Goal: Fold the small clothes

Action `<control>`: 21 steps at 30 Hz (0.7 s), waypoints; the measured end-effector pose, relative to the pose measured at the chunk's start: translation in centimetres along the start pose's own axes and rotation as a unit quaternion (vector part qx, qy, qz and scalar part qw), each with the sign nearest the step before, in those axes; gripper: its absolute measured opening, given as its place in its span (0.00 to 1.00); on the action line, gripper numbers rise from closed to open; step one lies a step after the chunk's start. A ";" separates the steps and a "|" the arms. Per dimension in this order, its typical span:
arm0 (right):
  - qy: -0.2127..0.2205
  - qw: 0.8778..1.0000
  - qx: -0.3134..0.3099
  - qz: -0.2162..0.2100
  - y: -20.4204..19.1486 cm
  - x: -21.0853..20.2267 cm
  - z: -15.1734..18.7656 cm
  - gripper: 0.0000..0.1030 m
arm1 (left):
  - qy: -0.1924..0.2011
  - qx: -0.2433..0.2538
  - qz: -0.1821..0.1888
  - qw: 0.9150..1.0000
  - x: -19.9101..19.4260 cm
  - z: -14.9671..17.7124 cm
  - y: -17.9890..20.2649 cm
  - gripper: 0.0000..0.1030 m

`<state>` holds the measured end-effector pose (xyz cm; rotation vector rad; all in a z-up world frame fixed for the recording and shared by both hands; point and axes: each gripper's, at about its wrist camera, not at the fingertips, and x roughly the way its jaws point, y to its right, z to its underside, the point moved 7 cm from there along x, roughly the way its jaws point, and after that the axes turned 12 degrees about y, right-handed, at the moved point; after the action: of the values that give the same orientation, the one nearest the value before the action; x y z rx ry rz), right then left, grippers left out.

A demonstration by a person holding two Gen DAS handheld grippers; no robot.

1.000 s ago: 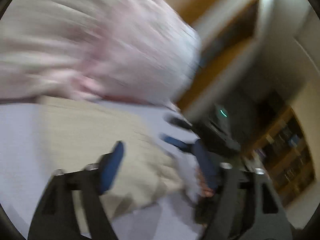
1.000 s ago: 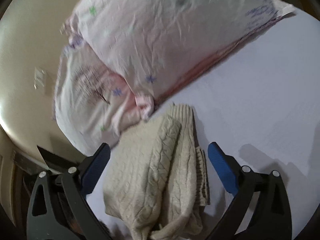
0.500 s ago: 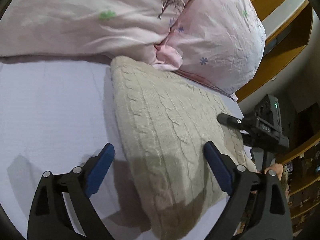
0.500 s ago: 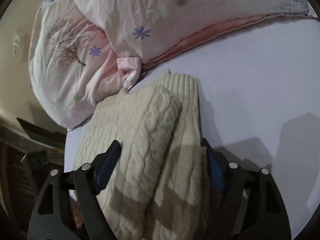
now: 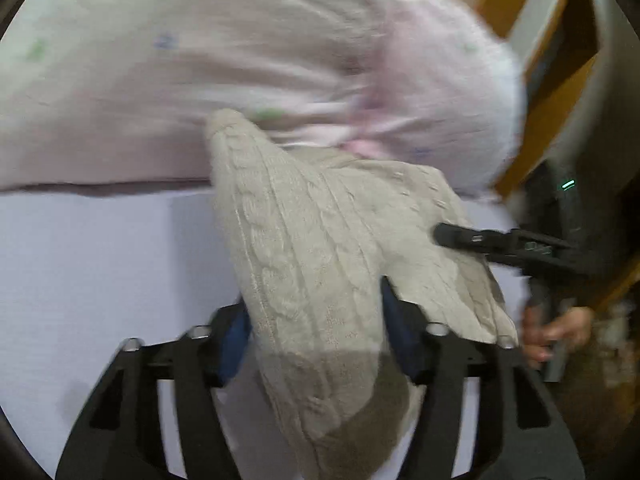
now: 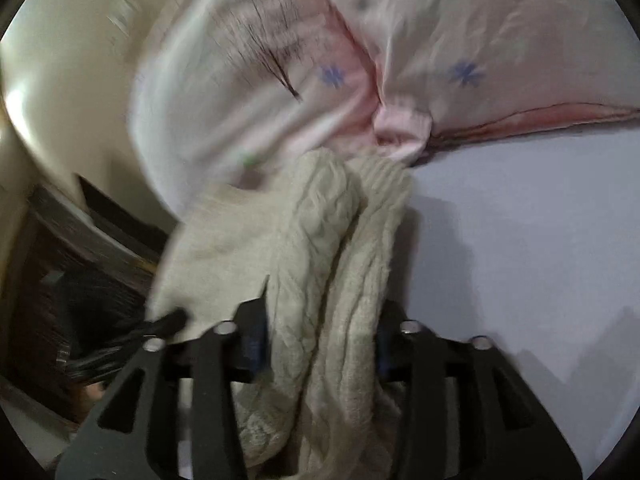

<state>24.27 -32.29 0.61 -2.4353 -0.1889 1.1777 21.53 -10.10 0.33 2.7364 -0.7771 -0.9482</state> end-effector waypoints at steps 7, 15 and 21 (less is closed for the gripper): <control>0.067 0.997 -0.027 -0.012 -3.4 -3.2 0.7 0.56 | 0.041 -0.027 -0.044 0.998 -3.4 0.9 -3.2 0.82; 0.063 0.995 -0.023 0.069 -0.6 -1.3 1.4 0.11 | 0.036 -0.016 -0.062 0.997 -5.7 3.2 -1.4 0.88; 0.089 0.993 -0.048 0.066 -3.0 -6.9 3.9 0.98 | 0.009 0.019 -0.112 0.994 -6.5 6.2 -0.4 0.99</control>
<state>17.12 -30.41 4.72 -2.6570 -0.0310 1.0176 13.52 -6.21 -1.19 2.9073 -0.4976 -0.9546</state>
